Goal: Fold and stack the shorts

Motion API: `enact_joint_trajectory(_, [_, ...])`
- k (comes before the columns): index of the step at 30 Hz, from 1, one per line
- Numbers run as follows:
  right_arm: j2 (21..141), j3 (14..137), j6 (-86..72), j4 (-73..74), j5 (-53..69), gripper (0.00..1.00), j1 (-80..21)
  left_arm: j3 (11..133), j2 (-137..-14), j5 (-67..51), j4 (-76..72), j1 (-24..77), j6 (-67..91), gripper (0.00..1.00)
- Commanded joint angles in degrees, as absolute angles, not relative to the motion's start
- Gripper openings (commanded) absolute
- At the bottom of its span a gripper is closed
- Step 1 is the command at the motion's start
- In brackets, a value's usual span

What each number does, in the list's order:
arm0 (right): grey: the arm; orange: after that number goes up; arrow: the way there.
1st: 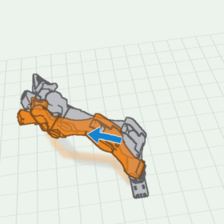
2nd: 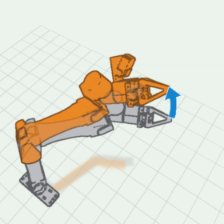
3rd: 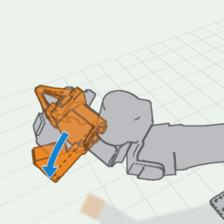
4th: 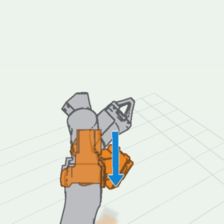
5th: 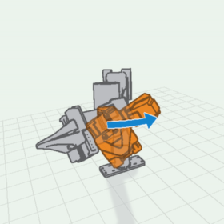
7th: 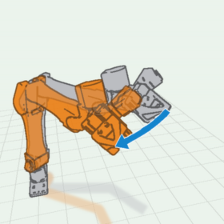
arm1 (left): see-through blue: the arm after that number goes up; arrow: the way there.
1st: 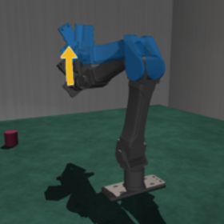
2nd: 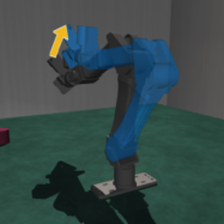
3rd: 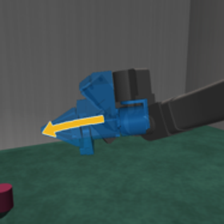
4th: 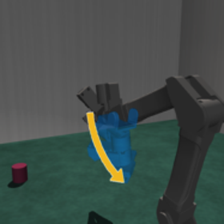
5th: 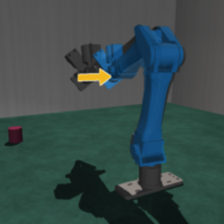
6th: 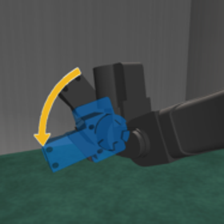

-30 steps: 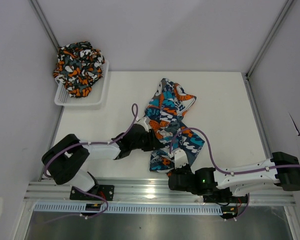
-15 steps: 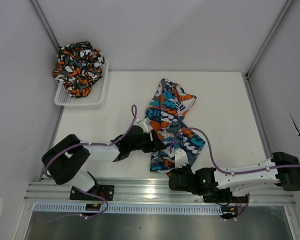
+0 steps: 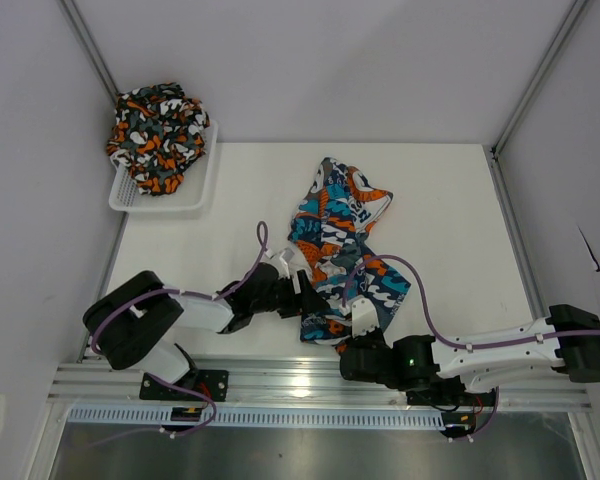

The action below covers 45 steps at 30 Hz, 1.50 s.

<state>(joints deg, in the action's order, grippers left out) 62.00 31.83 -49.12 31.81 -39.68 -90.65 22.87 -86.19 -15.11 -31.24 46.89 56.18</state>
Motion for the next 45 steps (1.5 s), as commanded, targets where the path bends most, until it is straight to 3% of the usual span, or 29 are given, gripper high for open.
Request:
enact_joint_trajectory(1, [60.82,31.55,-50.54,30.85,-42.63,0.00,-91.05,20.39,-86.13,-15.99,-38.48,47.20,58.53,0.79])
enact_joint_trajectory(11, [60.91,31.46,-50.63,30.76,-42.80,0.00,-91.05,19.51,-85.70,-17.67,-44.39,47.55,59.68,0.65])
enact_joint_trajectory(15, [61.17,31.55,-50.62,30.67,-42.72,0.00,-91.05,19.51,-85.60,-17.49,-44.82,48.51,60.55,0.53])
enact_joint_trajectory(22, [61.26,31.64,-50.80,30.76,-42.80,0.00,-91.05,18.63,-88.59,-17.67,-51.41,50.62,64.42,0.51])
enact_joint_trajectory(23, [61.26,31.55,-50.71,30.76,-42.80,0.00,-91.05,18.02,-88.68,-17.40,-53.33,50.62,64.86,0.41])
enact_joint_trajectory(24, [61.35,31.55,-50.80,30.76,-42.80,0.00,-91.05,17.76,-88.77,-16.88,-53.96,50.62,65.12,0.38])
enact_joint_trajectory(29, [61.52,31.64,-50.62,30.59,-42.89,0.00,-90.88,17.40,-87.54,-14.42,-56.16,50.80,65.83,0.36])
enact_joint_trajectory(35, [61.61,31.64,-50.45,30.41,-42.63,0.00,-90.88,18.37,-84.90,-11.25,-52.12,50.80,63.46,0.31])
enact_joint_trajectory(37, [61.79,31.64,-50.36,30.32,-42.63,0.00,-90.97,19.15,-84.99,-11.60,-52.47,50.80,63.46,0.21])
enact_joint_trajectory(39, [61.79,31.73,-50.27,30.32,-42.63,0.00,-90.88,20.12,-84.90,-11.95,-52.21,50.80,63.46,0.00])
enact_joint_trajectory(45, [61.35,31.90,-50.27,31.02,-42.10,0.00,-90.97,26.53,-77.62,-13.88,-33.87,45.19,58.37,0.00])
